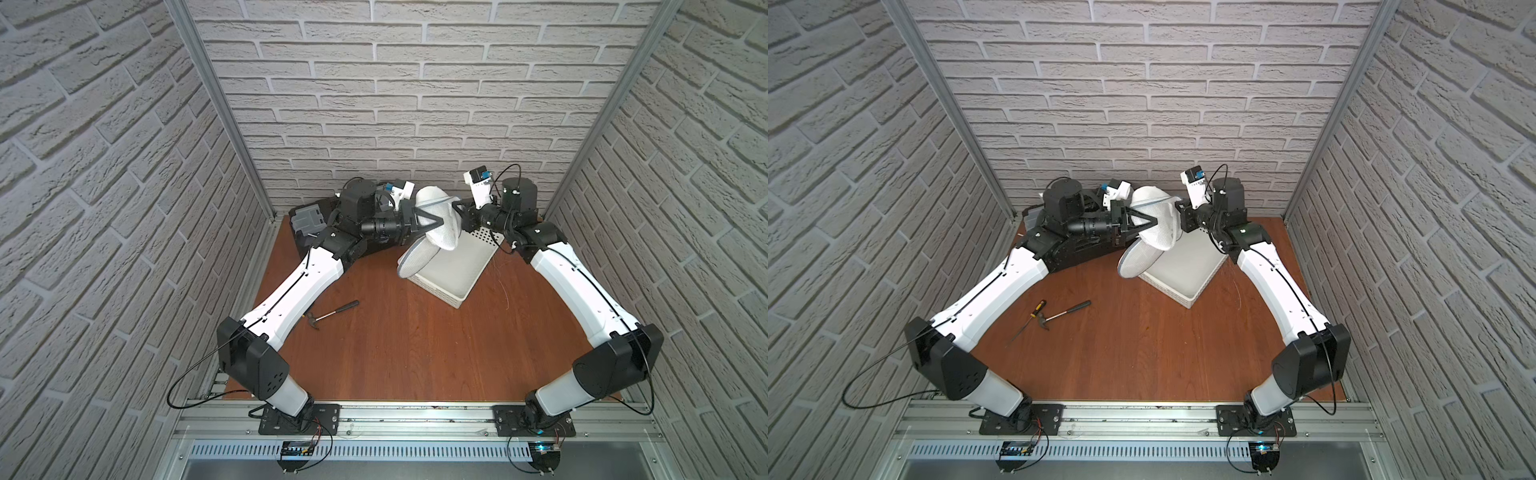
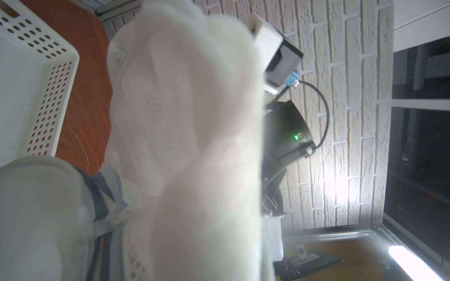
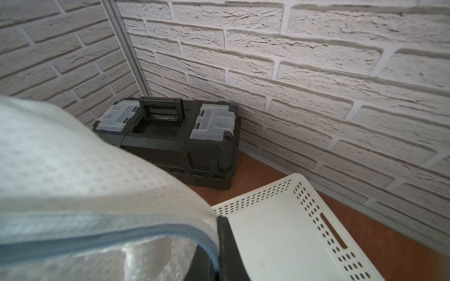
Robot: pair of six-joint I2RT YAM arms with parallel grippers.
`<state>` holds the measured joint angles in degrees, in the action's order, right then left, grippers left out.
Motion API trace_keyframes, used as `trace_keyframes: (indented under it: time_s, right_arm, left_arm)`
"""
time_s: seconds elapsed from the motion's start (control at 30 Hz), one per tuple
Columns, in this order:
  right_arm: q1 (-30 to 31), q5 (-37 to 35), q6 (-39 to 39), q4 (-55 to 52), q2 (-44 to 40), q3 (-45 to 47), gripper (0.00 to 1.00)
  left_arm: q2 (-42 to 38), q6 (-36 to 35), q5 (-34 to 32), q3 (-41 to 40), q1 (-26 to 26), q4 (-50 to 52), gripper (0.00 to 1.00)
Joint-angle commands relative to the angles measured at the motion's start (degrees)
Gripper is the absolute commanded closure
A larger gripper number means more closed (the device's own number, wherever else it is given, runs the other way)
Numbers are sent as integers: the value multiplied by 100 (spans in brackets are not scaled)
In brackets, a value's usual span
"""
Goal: Turn the laundry bag inside out
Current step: Turn over the laundry bag.
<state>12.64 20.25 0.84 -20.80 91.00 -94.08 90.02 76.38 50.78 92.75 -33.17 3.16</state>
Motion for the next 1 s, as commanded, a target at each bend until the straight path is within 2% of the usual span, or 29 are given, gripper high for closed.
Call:
trace_keyframes:
  time_s: [0.0,0.1,0.2,0.33,0.47,0.57,0.67,0.77,0.83,0.97]
  right_arm:
    - [-393,1124,560,-596,652,-485,97]
    - [-617,2398,1052,-668,1070,-548,96]
    - [-710,3067,1421,-210,1142,-189,93]
    - [-669,2969,1201,-127,887,269,82]
    - [-654,2911,1228,438,225,981,66]
    - [-679,2762,1153,406,-281,1202,59]
    - [-724,2748,1247,462,-724,1421,54]
    - [-802,2700,1421,299,-925,1647,42]
    - [-899,2758,1758,227,-929,1795,37]
    - [-957,3178,2758,510,-889,2061,36]
  left_arm:
    - [-55,-485,1164,397,-292,-227,100]
    - [-80,-799,1444,715,-443,-166,100]
    - [-182,-1093,1693,911,-574,-165,100]
    - [-466,-1430,1646,834,-626,-527,100]
    - [-1037,-2410,693,201,-554,-712,100]
    - [-1368,-2353,479,-389,-472,-1587,100]
    - [-1415,-2194,556,-609,-422,-1993,100]
    - [-1400,-1990,595,-797,-405,-2578,100]
    - [-1422,-1986,567,-912,-391,-2848,100]
    - [-1411,-1890,353,-1197,-238,-3452,100]
